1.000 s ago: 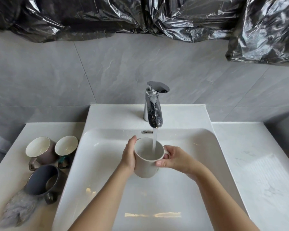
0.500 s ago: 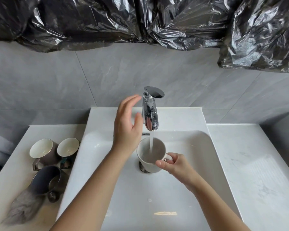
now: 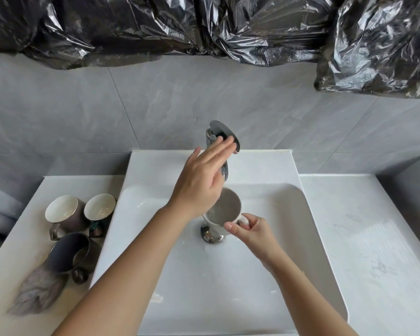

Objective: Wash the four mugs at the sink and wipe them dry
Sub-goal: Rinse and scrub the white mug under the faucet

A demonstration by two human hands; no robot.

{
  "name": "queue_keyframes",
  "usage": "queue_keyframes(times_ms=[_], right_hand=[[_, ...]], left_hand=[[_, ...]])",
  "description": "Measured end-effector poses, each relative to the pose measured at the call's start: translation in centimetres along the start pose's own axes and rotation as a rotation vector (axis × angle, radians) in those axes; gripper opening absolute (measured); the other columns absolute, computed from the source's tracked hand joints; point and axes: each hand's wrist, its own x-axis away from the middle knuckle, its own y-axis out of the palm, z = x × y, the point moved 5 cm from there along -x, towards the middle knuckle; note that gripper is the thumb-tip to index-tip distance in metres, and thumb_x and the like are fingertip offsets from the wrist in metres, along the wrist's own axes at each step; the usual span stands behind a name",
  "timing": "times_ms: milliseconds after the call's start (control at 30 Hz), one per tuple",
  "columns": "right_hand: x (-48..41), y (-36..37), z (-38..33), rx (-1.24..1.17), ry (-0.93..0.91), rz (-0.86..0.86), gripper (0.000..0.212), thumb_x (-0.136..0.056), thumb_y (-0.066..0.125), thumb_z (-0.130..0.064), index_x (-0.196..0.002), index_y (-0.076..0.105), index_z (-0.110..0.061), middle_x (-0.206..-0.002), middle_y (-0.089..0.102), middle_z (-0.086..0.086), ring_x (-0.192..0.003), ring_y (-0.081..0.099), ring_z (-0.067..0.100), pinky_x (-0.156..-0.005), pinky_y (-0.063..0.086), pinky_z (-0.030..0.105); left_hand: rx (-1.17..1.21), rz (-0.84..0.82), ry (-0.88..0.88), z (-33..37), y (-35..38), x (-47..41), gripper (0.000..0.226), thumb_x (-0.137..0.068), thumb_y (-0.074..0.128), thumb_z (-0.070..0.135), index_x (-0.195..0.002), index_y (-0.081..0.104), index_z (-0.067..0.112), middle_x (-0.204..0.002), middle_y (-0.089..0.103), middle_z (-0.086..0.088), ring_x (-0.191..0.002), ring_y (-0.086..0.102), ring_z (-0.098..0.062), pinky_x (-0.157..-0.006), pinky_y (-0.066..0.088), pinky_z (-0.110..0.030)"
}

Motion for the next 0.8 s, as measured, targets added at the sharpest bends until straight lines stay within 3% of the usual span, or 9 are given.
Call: queue_keyframes(times_ms=[67,133,200,267,367,467,600,733,800], right_hand=[[0.6,-0.2,0.2,0.017,-0.01,-0.015,0.063,-0.082,0.08,-0.015,-0.05,0.028,-0.027,-0.059,0.017,-0.01,-0.056,0.017,0.013,-0.053,0.014,0.027],[1.5,-0.2,0.0,0.046,-0.036,-0.05,0.058,-0.083,0.079,-0.021,-0.051,0.03,-0.025,-0.061,0.018,-0.006,-0.057,0.018,0.014,-0.053,0.015,0.027],[2.1,0.2,-0.3,0.113,-0.098,-0.097,0.054,-0.083,0.075,-0.028,-0.061,0.026,-0.023,-0.061,0.02,-0.009,-0.057,0.02,0.013,-0.052,0.018,0.025],[2.6,0.7,-0.6,0.243,-0.221,-0.111,0.052,-0.085,0.074,-0.024,-0.064,0.026,-0.02,-0.06,0.027,-0.012,-0.057,0.026,0.009,-0.054,0.024,0.019],[2.8,1.6,-1.1,0.477,-0.443,-0.108,0.048,-0.084,0.074,-0.023,-0.064,0.031,-0.028,-0.065,0.035,-0.015,-0.066,0.037,0.006,-0.063,0.031,0.015],[2.7,1.9,-1.3,0.641,-0.617,-0.11,0.051,-0.084,0.075,-0.022,-0.07,0.028,-0.038,-0.07,0.037,-0.02,-0.073,0.039,0.003,-0.068,0.035,0.017],[2.8,1.4,-1.8,0.817,-0.763,-0.021,0.031,-0.082,0.071,-0.035,-0.066,0.047,-0.024,-0.075,0.051,-0.01,-0.077,0.052,0.02,-0.066,0.047,0.035],[3.0,1.7,-1.6,1.077,-0.839,0.116,0.024,-0.081,0.069,-0.031,-0.065,0.056,-0.018,-0.083,0.058,-0.009,-0.087,0.054,0.02,-0.071,0.041,0.033],[3.3,1.8,-1.5,1.146,-0.88,0.171,0.019,-0.078,0.072,-0.023,-0.066,0.058,-0.018,-0.086,0.06,-0.008,-0.084,0.05,0.019,-0.072,0.037,0.033]], left_hand=[[0.203,0.179,-0.187,-1.5,-0.5,3.0,0.051,-0.085,0.036,0.011,-0.133,0.054,0.014,-0.14,0.05,0.001,-0.132,0.044,-0.007,-0.109,0.035,-0.03],[0.315,0.315,-0.52,-3.7,-0.5,7.0,0.031,-0.085,0.042,0.022,-0.109,0.061,0.027,-0.12,0.06,-0.001,-0.106,0.058,-0.005,-0.09,0.046,-0.029],[0.539,0.073,-0.945,-5.6,1.5,10.1,0.023,-0.09,0.046,0.041,-0.099,0.061,0.027,-0.107,0.068,-0.006,-0.084,0.065,-0.013,-0.08,0.047,-0.034],[0.757,-0.311,-1.171,-6.0,3.6,12.1,0.052,-0.094,0.034,0.064,-0.109,0.063,0.024,-0.1,0.072,-0.006,-0.081,0.068,-0.018,-0.083,0.048,-0.036],[0.887,-0.47,-1.136,-5.9,4.5,12.4,0.078,-0.069,0.041,0.087,-0.12,0.061,0.032,-0.111,0.072,0.001,-0.101,0.068,-0.015,-0.094,0.048,-0.036],[0.826,-0.433,-1.09,-6.0,4.4,12.5,0.074,-0.065,0.052,0.077,-0.119,0.058,0.027,-0.1,0.068,0.004,-0.083,0.062,-0.011,-0.082,0.041,-0.032],[0.887,-0.503,-1.011,-5.8,4.1,13.1,0.075,-0.058,0.06,0.072,-0.121,0.057,0.031,-0.118,0.066,0.003,-0.106,0.06,-0.014,-0.099,0.031,-0.041],[0.974,-0.411,-0.866,-5.5,3.5,13.1,0.076,-0.062,0.074,0.047,-0.131,0.05,0.029,-0.131,0.061,0.003,-0.123,0.055,-0.017,-0.108,0.035,-0.044],[1.005,-0.363,-0.781,-5.3,3.2,13.1,0.081,-0.062,0.078,0.036,-0.135,0.045,0.022,-0.134,0.058,0.001,-0.124,0.054,-0.016,-0.103,0.044,-0.04]])
